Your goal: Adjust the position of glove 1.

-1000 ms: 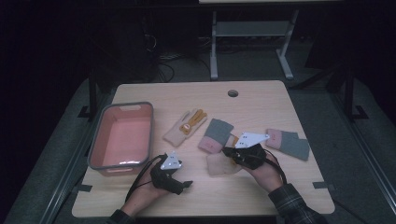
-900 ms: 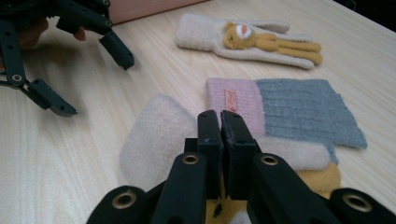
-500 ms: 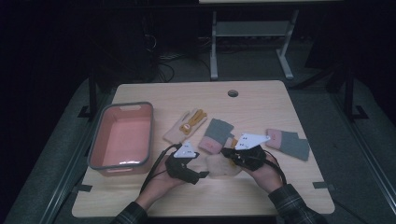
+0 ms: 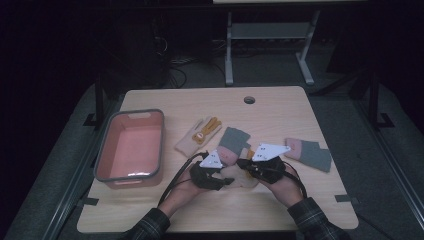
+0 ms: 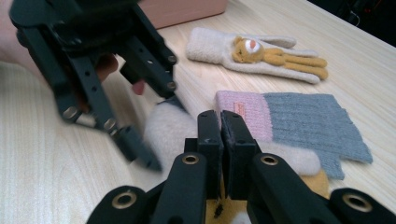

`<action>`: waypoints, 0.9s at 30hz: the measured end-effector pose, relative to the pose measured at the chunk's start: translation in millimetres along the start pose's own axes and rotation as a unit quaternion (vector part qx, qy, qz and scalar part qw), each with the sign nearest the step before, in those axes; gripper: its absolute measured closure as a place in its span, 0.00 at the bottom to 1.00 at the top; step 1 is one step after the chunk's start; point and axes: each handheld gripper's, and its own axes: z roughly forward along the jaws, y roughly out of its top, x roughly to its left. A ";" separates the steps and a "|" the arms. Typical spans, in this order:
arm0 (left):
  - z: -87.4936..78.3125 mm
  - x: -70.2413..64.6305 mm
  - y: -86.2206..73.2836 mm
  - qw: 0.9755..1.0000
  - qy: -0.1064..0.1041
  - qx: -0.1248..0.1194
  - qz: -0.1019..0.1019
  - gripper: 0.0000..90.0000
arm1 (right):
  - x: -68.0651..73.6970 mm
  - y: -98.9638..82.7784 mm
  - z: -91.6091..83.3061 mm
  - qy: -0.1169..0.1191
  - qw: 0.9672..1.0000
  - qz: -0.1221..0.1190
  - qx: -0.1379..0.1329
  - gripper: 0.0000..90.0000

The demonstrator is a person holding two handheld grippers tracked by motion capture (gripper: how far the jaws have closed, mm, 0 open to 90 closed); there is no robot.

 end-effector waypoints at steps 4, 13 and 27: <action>-9.0 -0.2 2.7 1.000 0.014 -0.005 0.014 0.84 | 2.2 -2.0 -5.5 0.000 1.000 0.002 -0.004 0.97; -19.4 -19.7 -1.8 0.997 0.027 0.014 0.066 0.83 | 22.4 -13.9 -15.0 0.024 1.000 0.002 0.010 0.95; -21.5 -23.4 -6.5 0.996 0.029 0.022 0.080 0.85 | -40.4 -20.5 -19.4 -0.022 0.995 0.097 0.025 0.71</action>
